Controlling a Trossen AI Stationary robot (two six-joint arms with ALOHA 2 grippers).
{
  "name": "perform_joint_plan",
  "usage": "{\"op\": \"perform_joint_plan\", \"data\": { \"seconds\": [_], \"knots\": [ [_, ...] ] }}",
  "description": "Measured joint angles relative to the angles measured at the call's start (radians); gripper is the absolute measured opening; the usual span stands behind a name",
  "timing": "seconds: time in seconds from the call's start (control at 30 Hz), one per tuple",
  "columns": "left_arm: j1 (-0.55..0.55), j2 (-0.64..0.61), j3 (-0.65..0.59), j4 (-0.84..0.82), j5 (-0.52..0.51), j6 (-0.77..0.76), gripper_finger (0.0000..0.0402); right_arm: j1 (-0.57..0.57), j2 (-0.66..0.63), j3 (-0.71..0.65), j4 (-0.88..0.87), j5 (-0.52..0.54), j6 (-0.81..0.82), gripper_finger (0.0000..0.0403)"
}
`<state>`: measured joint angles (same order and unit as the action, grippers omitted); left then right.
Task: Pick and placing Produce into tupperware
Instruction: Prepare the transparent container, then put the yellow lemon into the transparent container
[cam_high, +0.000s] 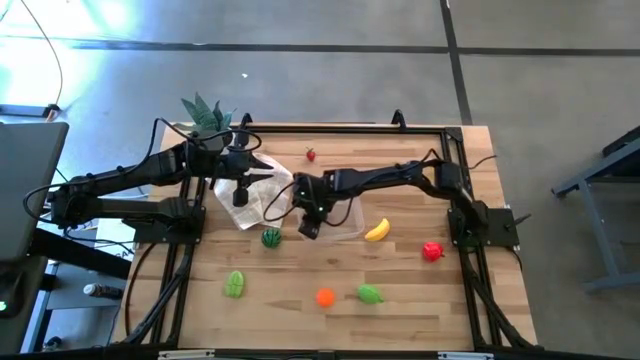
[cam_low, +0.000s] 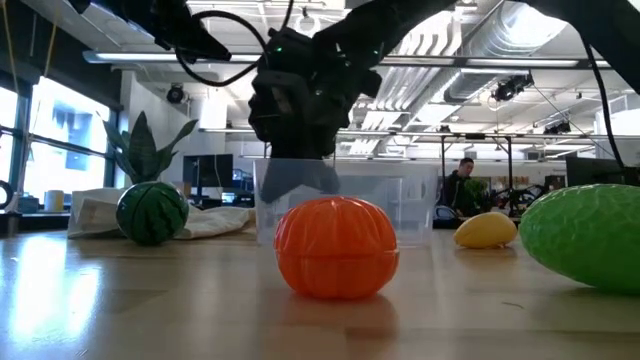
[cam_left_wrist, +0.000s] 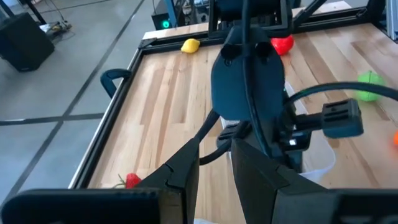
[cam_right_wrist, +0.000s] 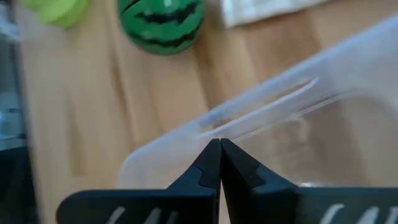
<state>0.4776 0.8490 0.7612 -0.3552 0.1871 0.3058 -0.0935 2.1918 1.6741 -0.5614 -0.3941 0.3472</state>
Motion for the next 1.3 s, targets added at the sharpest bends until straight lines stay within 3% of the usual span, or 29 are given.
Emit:
{"op": "perform_joint_plan", "data": {
  "seconds": [0.6,1.07,1.3],
  "knots": [
    [0.000,0.000,0.000,0.003,-0.023,0.000,0.0085,-0.091,0.007,0.013,-0.042,0.185,-0.008,0.0000],
    [0.000,0.000,0.000,0.002,-0.023,0.000,0.0085,-0.114,0.007,0.012,-0.049,0.201,-0.011,0.0000],
    [0.000,0.000,0.000,0.002,-0.023,0.000,0.0085,-0.114,0.007,0.013,-0.053,0.115,-0.007,0.0000]
  ]
}}
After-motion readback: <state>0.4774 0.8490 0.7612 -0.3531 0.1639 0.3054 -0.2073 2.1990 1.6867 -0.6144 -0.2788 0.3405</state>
